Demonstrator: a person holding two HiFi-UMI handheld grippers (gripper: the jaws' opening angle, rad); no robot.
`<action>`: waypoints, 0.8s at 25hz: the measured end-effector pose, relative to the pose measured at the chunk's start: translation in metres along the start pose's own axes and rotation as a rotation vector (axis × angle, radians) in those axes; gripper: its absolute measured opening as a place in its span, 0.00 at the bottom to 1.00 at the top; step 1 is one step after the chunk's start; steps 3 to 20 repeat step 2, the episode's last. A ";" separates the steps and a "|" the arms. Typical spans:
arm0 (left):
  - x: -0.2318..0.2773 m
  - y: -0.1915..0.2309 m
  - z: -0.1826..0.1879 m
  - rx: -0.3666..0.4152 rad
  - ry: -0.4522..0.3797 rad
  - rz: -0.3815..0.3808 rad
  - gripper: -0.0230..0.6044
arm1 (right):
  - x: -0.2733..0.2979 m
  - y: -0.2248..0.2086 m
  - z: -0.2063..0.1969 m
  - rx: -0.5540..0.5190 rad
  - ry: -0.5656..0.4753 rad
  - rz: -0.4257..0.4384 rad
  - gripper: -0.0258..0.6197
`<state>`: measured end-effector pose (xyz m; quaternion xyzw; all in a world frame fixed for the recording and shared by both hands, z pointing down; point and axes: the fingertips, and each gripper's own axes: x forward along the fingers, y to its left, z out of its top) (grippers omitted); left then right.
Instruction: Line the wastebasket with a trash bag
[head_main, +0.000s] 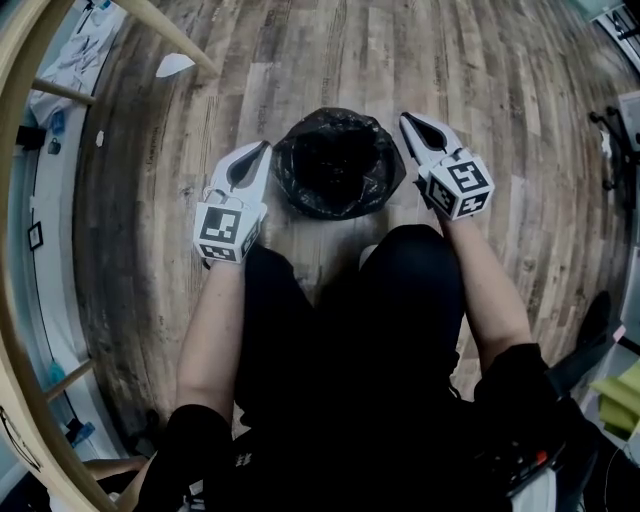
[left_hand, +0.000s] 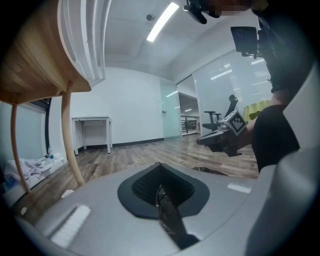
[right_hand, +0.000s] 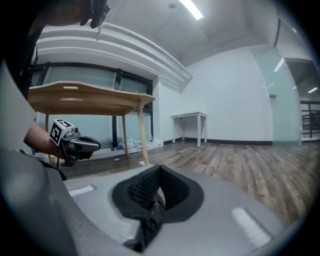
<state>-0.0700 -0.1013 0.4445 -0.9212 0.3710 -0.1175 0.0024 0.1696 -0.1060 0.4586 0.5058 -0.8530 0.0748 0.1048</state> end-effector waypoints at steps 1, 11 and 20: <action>0.001 -0.001 0.001 0.013 -0.006 -0.015 0.05 | 0.000 0.000 0.000 0.002 0.000 -0.001 0.04; 0.003 -0.003 0.001 0.026 -0.013 -0.030 0.05 | 0.001 0.000 0.000 0.005 -0.001 -0.001 0.04; 0.003 -0.003 0.001 0.026 -0.013 -0.030 0.05 | 0.001 0.000 0.000 0.005 -0.001 -0.001 0.04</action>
